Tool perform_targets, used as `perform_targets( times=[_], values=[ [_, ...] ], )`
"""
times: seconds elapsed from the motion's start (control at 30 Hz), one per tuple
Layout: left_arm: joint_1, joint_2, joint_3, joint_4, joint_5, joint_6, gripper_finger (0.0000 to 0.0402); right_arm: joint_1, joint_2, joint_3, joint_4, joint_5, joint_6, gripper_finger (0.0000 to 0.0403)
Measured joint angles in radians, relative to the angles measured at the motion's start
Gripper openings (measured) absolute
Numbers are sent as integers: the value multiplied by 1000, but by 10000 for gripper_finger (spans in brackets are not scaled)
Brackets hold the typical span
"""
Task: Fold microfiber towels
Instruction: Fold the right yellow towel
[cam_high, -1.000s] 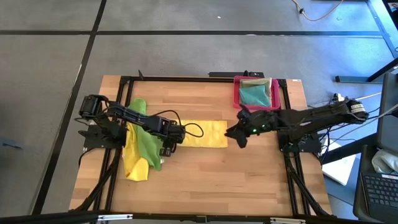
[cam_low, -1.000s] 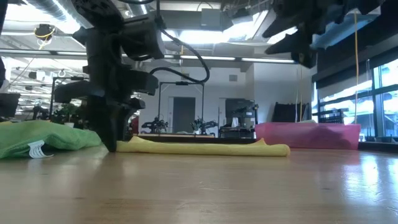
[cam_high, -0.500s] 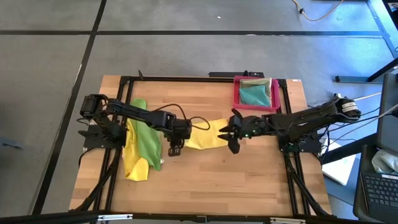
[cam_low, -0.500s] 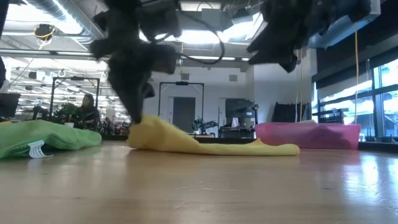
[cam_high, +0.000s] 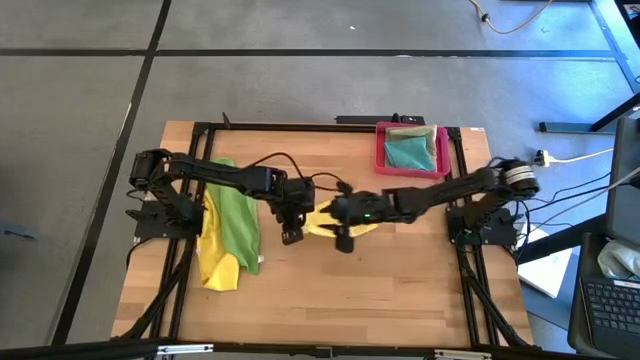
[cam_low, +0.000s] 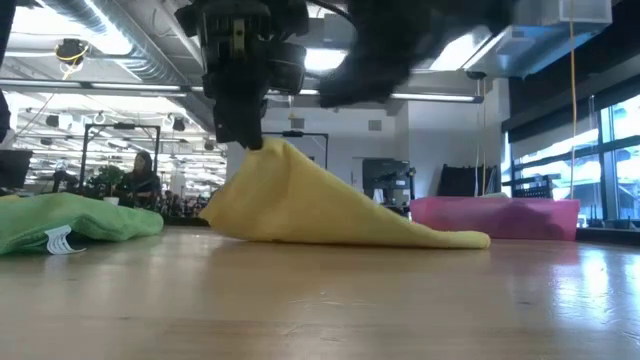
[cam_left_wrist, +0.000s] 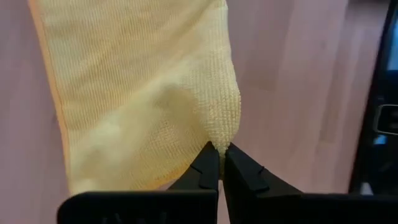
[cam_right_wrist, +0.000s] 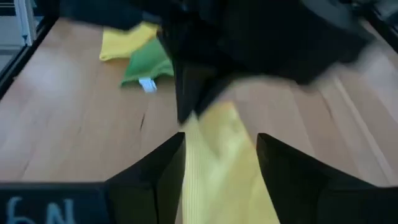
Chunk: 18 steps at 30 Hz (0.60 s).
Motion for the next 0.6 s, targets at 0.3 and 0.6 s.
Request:
perform_targets(
  times=[0.3, 0.6],
  values=[
    [2, 0, 2, 0, 40, -44, 1, 0, 220, 212, -123, -178, -20, 210],
    [14, 0, 2, 13, 61, -41, 1, -1, 232, 227, -130, -74, -65, 210]
  ],
)
